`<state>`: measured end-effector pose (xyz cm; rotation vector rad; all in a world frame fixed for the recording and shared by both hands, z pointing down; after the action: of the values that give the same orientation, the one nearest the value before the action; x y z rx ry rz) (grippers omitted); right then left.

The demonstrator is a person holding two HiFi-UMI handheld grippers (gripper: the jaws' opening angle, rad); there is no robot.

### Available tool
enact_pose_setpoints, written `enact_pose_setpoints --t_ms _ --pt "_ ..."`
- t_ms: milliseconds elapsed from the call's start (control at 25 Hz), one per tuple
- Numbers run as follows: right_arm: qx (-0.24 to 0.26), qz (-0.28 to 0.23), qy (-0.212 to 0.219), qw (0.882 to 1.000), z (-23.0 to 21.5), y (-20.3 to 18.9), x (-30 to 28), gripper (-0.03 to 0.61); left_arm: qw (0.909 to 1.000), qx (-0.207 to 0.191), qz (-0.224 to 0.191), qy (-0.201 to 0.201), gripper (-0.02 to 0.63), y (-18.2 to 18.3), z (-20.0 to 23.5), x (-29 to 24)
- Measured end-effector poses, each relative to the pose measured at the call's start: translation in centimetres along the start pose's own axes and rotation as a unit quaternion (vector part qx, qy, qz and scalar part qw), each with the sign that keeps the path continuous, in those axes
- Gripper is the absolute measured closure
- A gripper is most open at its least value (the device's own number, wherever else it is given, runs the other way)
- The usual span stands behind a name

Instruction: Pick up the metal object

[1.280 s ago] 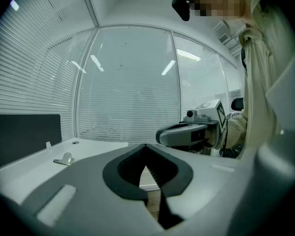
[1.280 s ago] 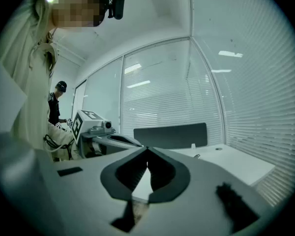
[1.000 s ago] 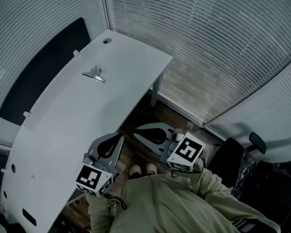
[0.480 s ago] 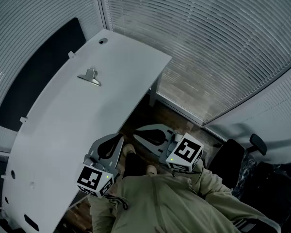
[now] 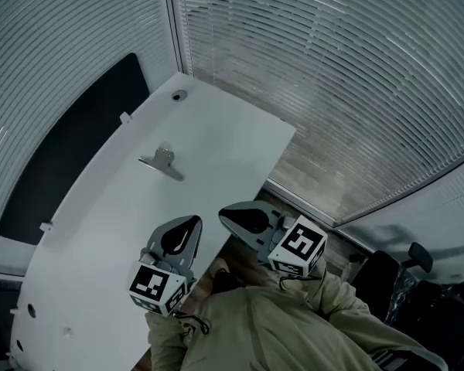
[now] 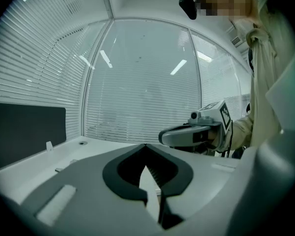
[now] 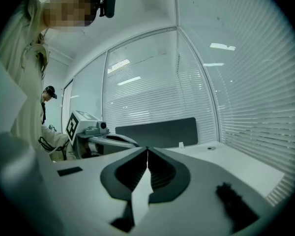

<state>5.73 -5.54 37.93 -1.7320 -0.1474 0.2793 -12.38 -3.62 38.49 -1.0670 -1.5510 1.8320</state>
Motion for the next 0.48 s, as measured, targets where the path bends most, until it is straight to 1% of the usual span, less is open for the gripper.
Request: enact_pose_setpoints --t_ms 160,360,480 --pt "-0.007 0.008 0.004 1.0 -2.6 0.3 -2.8 0.574 0.9999 0.004 0.01 -0.003 0.609 0.1 3.0 -1.9" --pt "-0.024 0.014 0.003 1.0 -5.0 -0.1 -5.0 0.574 0.9992 0.032 0.026 -0.001 0.607 -0.9 6.3 -3.8" --pt "-0.04 0.019 0.0 0.999 -6.5 -0.9 -5.4 0.574 0.9977 0.052 0.04 0.013 0.607 -1.7 7.9 -5.4"
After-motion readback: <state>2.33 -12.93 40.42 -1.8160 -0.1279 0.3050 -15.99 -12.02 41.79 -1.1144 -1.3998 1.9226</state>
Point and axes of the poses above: the fingertips, and each gripper's own axes: x backward along the fingers, z to its left, y out of its top, the point moved 9 cm from there along x, backward along the fingers, and after that the axes turned 11 degrees about y, right-handed, at the moved point
